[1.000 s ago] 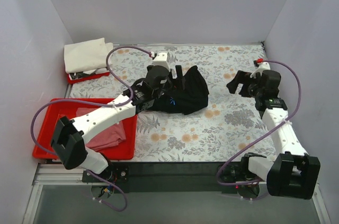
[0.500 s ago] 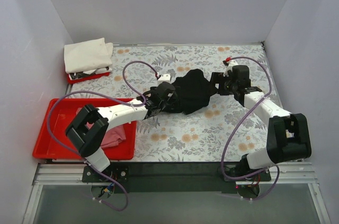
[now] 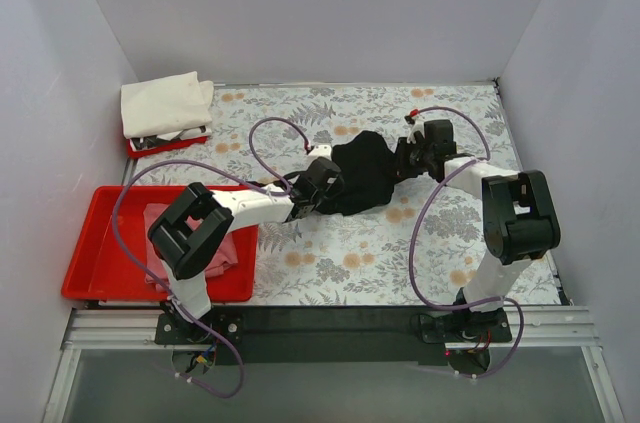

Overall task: Fold and stack the t-shirts
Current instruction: Flatten the tshirt out

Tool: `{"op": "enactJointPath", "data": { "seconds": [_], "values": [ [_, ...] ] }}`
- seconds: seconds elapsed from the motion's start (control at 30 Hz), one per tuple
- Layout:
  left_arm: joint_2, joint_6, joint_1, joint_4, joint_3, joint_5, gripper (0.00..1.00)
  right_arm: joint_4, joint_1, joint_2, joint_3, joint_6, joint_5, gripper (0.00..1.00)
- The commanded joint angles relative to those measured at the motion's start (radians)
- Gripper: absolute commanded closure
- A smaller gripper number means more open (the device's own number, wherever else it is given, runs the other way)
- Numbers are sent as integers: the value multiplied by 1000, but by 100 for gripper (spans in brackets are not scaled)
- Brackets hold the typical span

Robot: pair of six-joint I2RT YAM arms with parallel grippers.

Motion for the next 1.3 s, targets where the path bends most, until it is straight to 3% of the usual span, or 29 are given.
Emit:
{"op": "enactJointPath", "data": {
  "seconds": [0.0,0.03,0.17,0.4,0.5,0.57,0.67,0.7,0.77,0.8,0.83,0.87,0.97,1.03,1.13,1.23,1.27],
  "values": [
    [-16,30,7,12,44,-23,100,47,2,-27,43,-6,-93,94],
    [-21,38,10,12,54,-23,100,47,4,-40,32,-7,-99,99],
    [-59,114,13,25,90,11,100,34,4,-185,-22,-17,-110,99],
    [-242,266,24,52,179,232,100,-38,4,-527,-85,-30,-61,99],
    [-269,271,64,21,263,443,100,-110,4,-644,-68,-35,-40,99],
    [-257,217,148,7,311,671,100,-148,4,-710,-59,-33,-30,99],
    [-182,174,272,-8,395,868,100,-174,2,-767,-43,-35,-21,99],
    [-120,168,294,-28,463,875,100,-177,4,-771,-39,-35,-4,99],
    [-47,179,340,-110,541,866,97,-185,4,-759,-20,-37,8,99],
    [26,180,364,-137,607,838,88,-187,4,-752,-5,-35,22,99],
    [65,174,375,-164,645,808,77,-187,2,-733,0,-33,28,99],
    [101,168,386,-222,678,777,52,-182,4,-721,4,-32,32,99],
    [236,154,407,-353,790,596,19,-205,5,-676,29,-38,45,99],
    [290,165,403,-393,811,470,14,-197,5,-675,23,-38,28,99],
    [249,183,365,-337,753,346,12,-174,10,-661,6,-24,19,99],
    [105,232,256,-199,547,245,12,-138,19,-632,-3,6,6,99],
    [20,271,219,-75,412,209,12,-128,22,-624,-4,13,9,99]
  ]
}}
